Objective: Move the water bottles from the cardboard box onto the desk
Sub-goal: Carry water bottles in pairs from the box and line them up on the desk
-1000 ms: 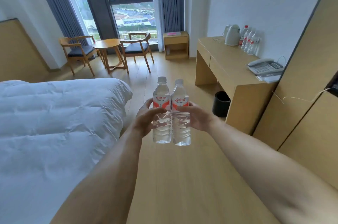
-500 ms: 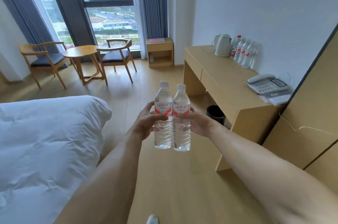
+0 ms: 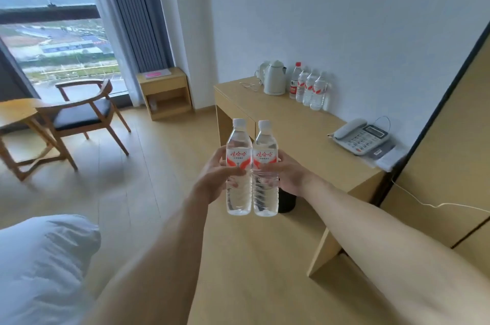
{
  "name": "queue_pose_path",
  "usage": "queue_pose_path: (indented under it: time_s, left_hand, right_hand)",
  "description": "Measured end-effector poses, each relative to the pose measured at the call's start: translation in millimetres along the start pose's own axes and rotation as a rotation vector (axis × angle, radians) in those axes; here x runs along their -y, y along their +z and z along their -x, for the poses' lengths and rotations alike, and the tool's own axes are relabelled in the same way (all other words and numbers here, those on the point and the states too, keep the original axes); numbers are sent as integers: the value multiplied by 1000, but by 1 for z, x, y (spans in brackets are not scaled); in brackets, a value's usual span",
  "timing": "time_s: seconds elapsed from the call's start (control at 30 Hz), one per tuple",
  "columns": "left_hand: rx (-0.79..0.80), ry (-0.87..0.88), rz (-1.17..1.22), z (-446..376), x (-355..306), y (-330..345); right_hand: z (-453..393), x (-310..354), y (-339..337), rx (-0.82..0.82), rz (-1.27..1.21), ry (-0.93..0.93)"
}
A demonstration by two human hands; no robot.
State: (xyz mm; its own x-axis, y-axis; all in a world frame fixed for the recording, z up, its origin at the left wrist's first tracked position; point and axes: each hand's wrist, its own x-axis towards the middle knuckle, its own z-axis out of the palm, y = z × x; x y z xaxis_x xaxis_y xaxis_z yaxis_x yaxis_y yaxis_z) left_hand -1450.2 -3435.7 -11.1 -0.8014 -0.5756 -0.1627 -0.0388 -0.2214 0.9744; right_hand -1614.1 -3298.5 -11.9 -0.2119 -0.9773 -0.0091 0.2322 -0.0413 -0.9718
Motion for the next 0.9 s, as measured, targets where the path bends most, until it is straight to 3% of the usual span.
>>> queue_pose_path:
  time_s: [0.27,0.57,0.9]
  left_hand:
    - [91,-13,-19,-129,-13,-36]
    - [70,-65,-107,-300,-61,-65]
    - [167,-157,-136,-459,-77,-24]
  right_hand:
    - [-108,1,-55,-91,68,5]
    - [-267,20,-149,-98,49,52]
    - [-337,32,-263,-416,-37,147]
